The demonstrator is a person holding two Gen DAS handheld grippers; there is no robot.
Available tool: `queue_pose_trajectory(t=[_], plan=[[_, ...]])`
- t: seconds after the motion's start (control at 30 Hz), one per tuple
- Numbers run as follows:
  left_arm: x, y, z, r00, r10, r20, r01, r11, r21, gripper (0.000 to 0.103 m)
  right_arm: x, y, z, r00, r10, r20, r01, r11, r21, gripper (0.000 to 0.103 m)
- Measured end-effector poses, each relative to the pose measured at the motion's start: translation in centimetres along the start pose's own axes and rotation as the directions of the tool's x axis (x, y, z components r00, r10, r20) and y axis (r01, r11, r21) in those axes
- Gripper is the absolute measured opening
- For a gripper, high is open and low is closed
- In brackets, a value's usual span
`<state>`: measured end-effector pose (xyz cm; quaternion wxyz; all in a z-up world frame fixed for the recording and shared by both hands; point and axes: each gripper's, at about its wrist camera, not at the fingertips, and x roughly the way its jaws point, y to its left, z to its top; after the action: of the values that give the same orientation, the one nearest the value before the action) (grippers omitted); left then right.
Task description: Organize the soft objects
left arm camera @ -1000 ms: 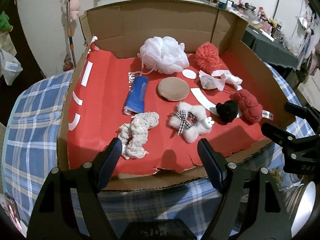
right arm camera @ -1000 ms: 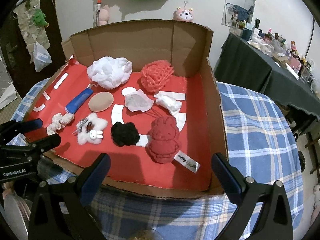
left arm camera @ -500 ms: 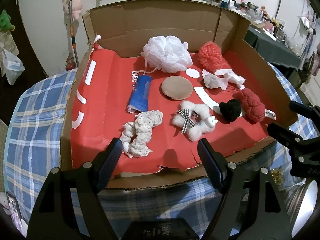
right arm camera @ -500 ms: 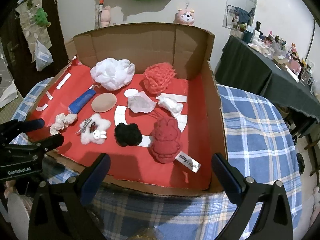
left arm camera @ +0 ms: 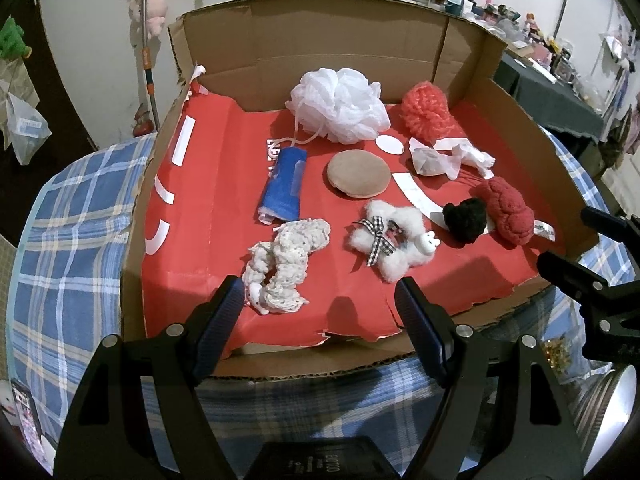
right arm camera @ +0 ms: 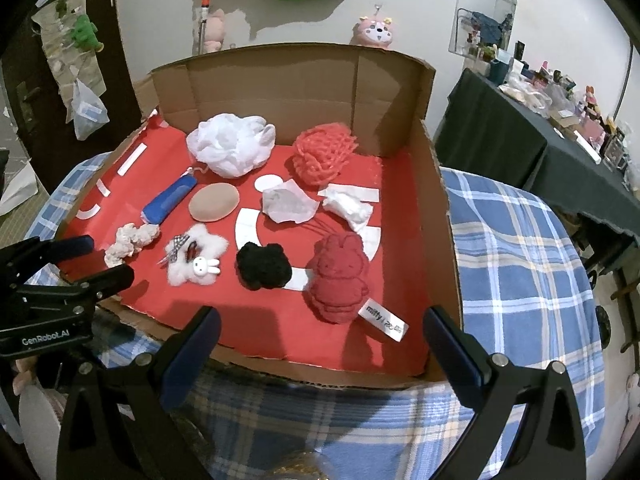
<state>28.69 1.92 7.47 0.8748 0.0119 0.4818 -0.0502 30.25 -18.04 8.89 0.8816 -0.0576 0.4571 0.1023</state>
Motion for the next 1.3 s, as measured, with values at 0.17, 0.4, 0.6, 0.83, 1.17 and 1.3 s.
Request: queue_pose_trajectory(t=[0.17, 0.4, 0.6, 0.83, 1.17, 1.3], plan=[[0.04, 0.03, 0.01, 1.000, 0.000, 0.000, 0.000, 1.000, 0.000, 0.077, 0.44, -0.16, -0.06, 1.000, -0.012, -0.010, 0.012, 1.000, 0.002, 0.103], [0.12, 0.14, 0.00, 1.000, -0.003, -0.001, 0.003, 1.000, -0.005, 0.077, 0.51, -0.27, -0.10, 1.000, -0.014, -0.011, 0.014, 1.000, 0.005, 0.103], [0.13, 0.14, -0.01, 1.000, -0.002, 0.000, 0.002, 1.000, -0.004, 0.077, 0.60, -0.33, -0.14, 1.000, -0.016, -0.011, 0.016, 1.000, 0.006, 0.103], [0.16, 0.20, -0.06, 1.000, -0.002, 0.000, 0.002, 1.000, -0.009, 0.077, 0.64, -0.40, -0.21, 1.000, -0.015, -0.011, 0.015, 1.000, 0.008, 0.103], [0.19, 0.26, -0.08, 1.000, -0.003, 0.001, 0.003, 1.000, -0.011, 0.077, 0.65, -0.41, -0.28, 1.000, -0.015, -0.010, 0.015, 1.000, 0.009, 0.103], [0.18, 0.25, -0.11, 1.000, 0.001, 0.002, -0.001, 1.000, -0.008, 0.077, 0.67, -0.41, -0.27, 1.000, -0.014, -0.010, 0.014, 1.000, 0.010, 0.103]])
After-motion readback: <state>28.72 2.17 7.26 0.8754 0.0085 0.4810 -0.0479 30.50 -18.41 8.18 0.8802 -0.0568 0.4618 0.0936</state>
